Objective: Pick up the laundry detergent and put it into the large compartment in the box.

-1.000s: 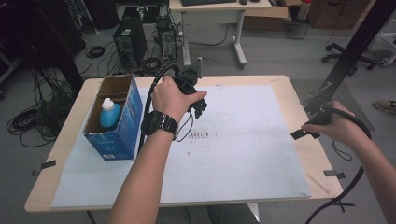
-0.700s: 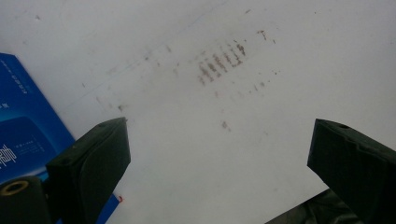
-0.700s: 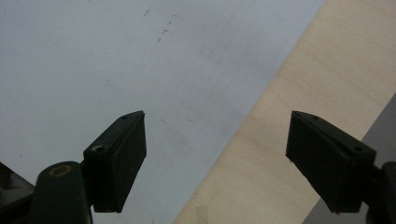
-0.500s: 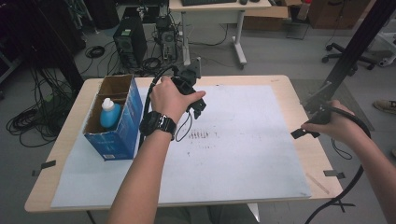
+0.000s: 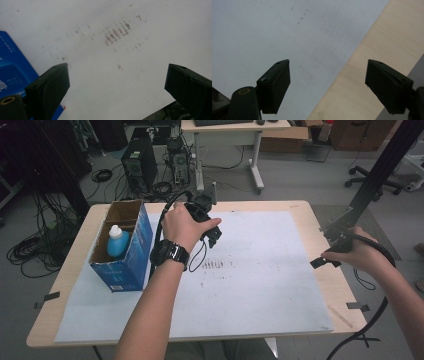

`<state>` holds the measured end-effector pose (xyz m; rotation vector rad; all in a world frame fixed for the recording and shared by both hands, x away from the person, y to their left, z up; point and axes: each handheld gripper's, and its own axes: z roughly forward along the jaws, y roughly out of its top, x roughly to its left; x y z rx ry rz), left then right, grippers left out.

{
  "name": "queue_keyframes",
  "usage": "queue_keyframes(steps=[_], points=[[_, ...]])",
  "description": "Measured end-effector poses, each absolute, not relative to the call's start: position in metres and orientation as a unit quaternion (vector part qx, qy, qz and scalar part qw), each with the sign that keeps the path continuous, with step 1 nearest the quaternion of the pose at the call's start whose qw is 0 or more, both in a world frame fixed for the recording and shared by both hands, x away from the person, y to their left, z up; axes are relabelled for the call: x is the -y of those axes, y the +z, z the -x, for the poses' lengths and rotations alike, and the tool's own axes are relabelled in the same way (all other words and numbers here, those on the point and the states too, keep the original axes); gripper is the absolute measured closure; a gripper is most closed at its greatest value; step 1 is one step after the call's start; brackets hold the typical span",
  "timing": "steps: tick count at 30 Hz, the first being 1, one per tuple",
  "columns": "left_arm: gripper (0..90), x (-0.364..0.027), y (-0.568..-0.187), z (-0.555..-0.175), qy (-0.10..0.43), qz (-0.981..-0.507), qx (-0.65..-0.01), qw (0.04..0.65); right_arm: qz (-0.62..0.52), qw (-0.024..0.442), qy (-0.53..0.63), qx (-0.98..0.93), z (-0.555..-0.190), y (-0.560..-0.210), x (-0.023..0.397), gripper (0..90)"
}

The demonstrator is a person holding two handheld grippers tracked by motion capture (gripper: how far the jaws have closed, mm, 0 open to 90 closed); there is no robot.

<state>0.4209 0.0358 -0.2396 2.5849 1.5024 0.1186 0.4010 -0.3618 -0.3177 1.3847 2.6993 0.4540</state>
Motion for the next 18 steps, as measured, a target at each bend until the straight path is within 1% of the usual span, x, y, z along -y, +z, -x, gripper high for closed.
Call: queue_keyframes(steps=[18], points=[[6.1, -0.035, -0.2441, -0.4194, 0.04, -0.861, -0.502, 0.073, -0.452, 0.034, 0.148, -0.879, -0.3981, -0.3213, 0.3617, 20.2]])
